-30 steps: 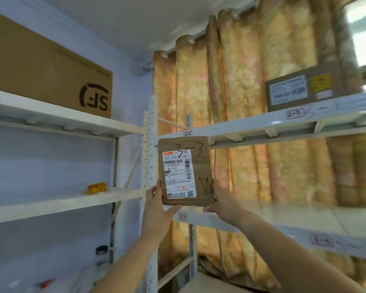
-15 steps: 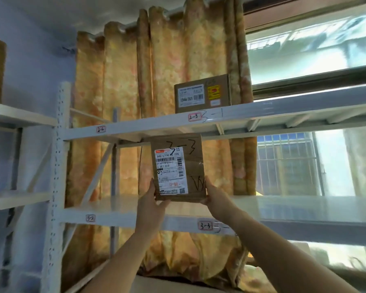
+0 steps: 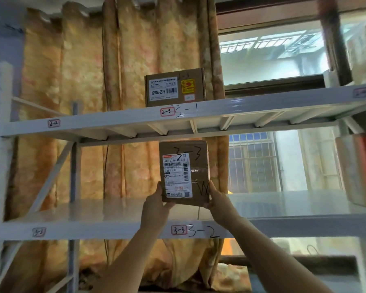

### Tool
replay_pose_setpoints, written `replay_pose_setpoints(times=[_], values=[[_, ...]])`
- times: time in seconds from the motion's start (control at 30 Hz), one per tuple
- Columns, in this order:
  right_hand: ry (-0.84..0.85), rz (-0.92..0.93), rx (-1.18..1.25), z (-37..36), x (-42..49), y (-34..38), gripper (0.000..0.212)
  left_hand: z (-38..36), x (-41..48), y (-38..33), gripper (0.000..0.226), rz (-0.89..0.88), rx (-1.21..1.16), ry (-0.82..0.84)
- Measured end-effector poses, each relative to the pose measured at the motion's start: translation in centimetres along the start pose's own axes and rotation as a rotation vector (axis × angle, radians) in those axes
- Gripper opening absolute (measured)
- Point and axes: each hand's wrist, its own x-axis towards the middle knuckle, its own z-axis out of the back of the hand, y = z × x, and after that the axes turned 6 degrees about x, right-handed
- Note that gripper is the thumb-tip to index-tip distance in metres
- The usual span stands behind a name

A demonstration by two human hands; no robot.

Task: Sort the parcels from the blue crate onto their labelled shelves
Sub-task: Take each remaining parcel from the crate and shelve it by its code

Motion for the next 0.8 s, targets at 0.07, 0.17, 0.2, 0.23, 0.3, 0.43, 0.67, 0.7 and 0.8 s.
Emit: replay_pose_setpoints(times=[0.07, 0.17, 0.2, 0.23, 0.3, 0.43, 0.67, 0.7, 0.8], values=[[-0.014, -0.028, -0.018, -0.7, 0.0, -0.6, 0.07, -0.9, 0.6, 0.7, 0.054, -0.01, -0.007, 0.017], [-0.014, -0.051, -0.038, -1.8, 0.0, -1.8, 0.066, -1.9, 1.3, 1.8, 0.047, -0.018, 0.032, 0.064], [-0.013, -0.065, -0.041, -2.0, 0.1, -2.1, 0.064, -2.2, 1.6, 2.1, 0.046, -0.024, 0.033, 0.083], [-0.01, -0.083, -0.048, -2.3, 0.2, -2.4, 0.063, -2.5, 1.8, 2.5, 0.045, -0.03, 0.027, 0.099], [-0.001, -0.113, -0.056, -2.7, 0.5, -3.0, 0.059, -3.1, 2.1, 3.2, 0.044, -0.03, 0.012, 0.12], [0.043, -0.146, -0.093, -3.2, 1.3, -3.9, 0.055, -4.4, 2.0, 4.8, 0.048, -0.005, -0.015, 0.15], [0.073, -0.25, -0.211, -4.0, 2.0, -4.5, 0.05, -5.5, 1.9, 6.0, 0.048, 0.001, -0.021, 0.145], [0.069, -0.272, -0.224, -4.1, 2.0, -4.5, 0.053, -5.5, 1.8, 5.9, 0.049, 0.012, -0.027, 0.151], [0.051, -0.313, -0.227, -4.4, 1.5, -4.1, 0.065, -5.5, 1.6, 5.5, 0.075, 0.09, -0.021, 0.18]])
